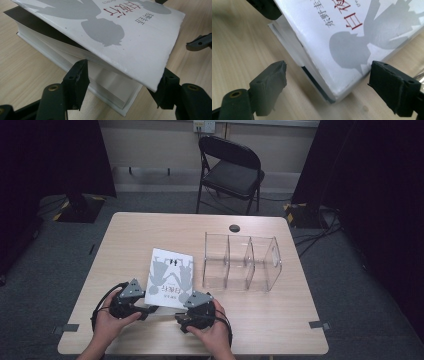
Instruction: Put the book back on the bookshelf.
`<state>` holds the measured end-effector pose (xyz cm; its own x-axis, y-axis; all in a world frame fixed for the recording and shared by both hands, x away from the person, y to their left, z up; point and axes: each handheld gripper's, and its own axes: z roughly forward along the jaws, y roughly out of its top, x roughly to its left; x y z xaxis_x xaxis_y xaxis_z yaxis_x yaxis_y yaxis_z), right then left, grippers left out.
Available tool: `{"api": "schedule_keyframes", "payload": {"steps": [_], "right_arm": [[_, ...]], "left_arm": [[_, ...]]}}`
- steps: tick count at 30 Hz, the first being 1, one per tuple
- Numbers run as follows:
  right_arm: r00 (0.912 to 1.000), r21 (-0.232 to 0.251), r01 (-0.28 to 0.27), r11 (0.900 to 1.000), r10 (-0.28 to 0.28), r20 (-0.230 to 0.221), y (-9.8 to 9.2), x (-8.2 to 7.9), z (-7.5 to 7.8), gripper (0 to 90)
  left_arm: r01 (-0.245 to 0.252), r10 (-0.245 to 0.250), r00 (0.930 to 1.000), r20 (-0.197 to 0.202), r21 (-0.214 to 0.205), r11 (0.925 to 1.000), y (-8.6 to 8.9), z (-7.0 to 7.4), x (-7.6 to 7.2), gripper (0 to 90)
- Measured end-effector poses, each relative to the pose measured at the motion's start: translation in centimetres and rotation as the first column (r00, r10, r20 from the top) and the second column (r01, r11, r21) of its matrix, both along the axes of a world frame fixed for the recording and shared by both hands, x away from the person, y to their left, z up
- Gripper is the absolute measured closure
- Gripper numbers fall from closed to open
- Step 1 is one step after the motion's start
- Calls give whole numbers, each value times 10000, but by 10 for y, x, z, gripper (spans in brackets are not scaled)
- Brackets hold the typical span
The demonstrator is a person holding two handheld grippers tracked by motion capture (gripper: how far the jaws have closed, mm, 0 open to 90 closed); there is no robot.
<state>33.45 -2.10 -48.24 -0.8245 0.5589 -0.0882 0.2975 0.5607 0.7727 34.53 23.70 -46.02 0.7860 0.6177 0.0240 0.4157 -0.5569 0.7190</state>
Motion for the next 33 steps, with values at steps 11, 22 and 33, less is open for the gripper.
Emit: {"api": "schedule_keyframes", "payload": {"steps": [11,22,33], "right_arm": [[9991,-68,-100,9999,102,421,12,3,10,139],[9932,-562,-62,9984,127,1158,28,6,8,141],[9822,-1118,21,9937,189,1868,33,5,4,139]], "left_arm": [[101,-102,9999,10,123,9999,0,2,1,371],[234,-245,9994,-235,-457,9987,-4,3,2,377],[305,-311,9994,-180,-307,9991,-6,7,3,378]]}}
